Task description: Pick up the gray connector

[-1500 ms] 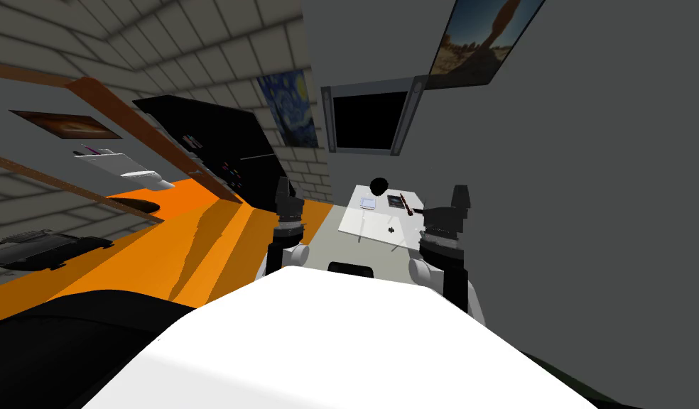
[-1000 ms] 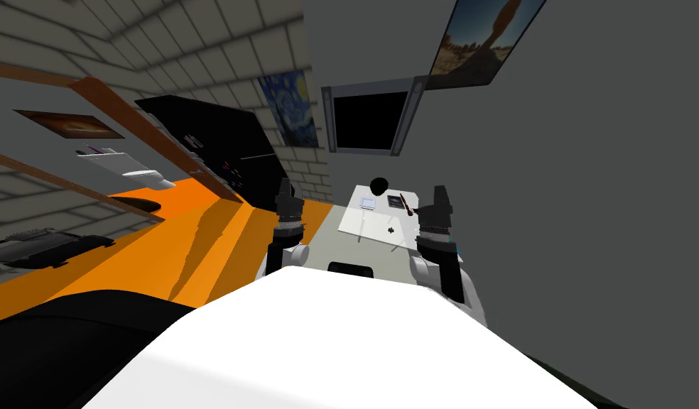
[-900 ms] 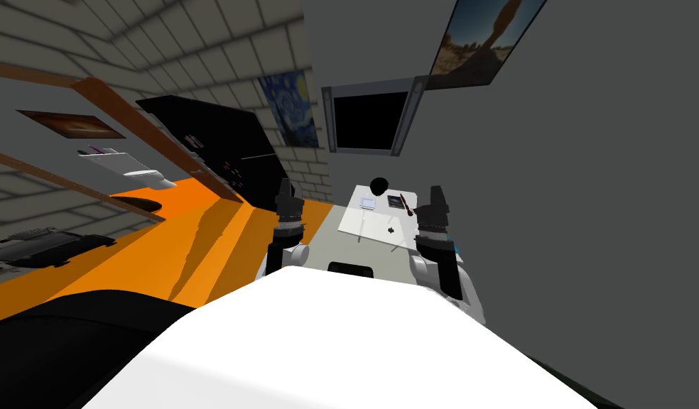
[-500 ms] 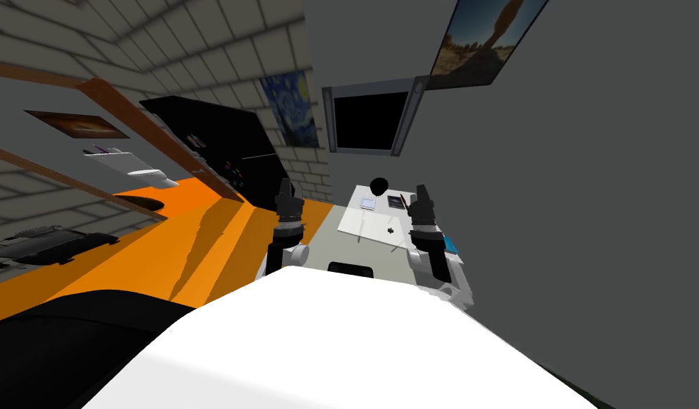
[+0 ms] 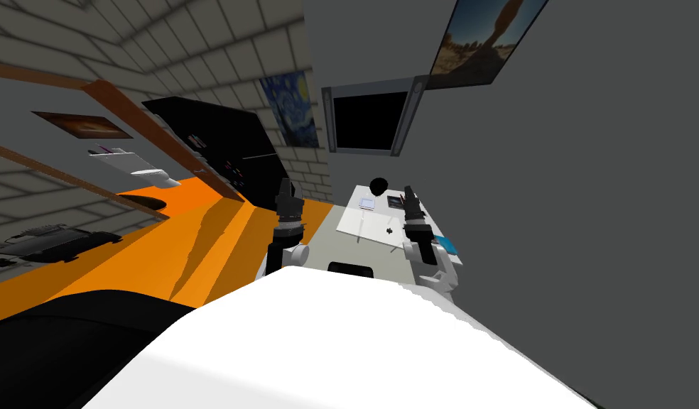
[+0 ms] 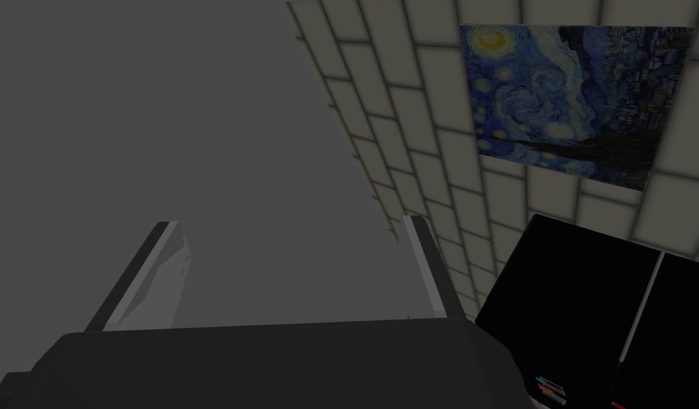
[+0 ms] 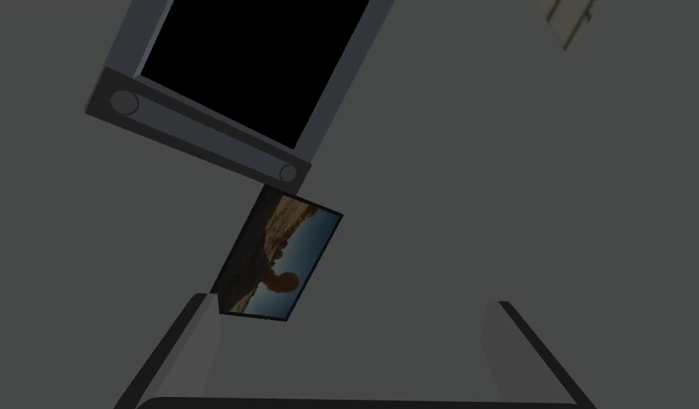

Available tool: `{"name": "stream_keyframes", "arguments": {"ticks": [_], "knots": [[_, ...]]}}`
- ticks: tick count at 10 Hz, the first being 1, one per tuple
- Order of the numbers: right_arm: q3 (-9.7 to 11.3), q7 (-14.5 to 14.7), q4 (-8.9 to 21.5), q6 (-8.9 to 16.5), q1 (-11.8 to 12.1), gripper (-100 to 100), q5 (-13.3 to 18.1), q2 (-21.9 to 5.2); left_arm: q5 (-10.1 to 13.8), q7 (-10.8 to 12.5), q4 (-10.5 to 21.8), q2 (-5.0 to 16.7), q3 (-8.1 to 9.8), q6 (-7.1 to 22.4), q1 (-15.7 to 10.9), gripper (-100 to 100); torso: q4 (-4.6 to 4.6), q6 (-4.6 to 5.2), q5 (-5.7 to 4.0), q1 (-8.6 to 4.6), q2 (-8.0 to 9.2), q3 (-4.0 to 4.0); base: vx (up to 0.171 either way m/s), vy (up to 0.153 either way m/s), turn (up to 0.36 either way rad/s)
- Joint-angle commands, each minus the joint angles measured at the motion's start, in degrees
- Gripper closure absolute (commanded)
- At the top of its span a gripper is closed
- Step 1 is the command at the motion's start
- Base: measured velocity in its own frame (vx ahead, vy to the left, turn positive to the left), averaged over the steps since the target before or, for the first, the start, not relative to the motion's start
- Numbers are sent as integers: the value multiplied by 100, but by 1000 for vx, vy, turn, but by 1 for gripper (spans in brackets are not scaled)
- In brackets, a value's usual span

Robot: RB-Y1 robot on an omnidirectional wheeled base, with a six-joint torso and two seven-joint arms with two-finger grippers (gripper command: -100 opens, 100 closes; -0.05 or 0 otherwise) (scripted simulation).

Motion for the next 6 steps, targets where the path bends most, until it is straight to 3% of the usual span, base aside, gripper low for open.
{"name": "stream_keyframes", "arguments": {"ticks": [1, 6], "knots": [[-8, 61, 286, 185, -233, -100, 201, -51, 0, 0, 0, 0, 0, 0, 0, 0, 0, 0, 0, 0, 0, 0, 10, -23, 22], [3, 273, 1037, 531, -693, -100, 633, -84, 0, 0, 0, 0, 0, 0, 0, 0, 0, 2, 1, 5, 0, 0, 12, -12, 14]]}}
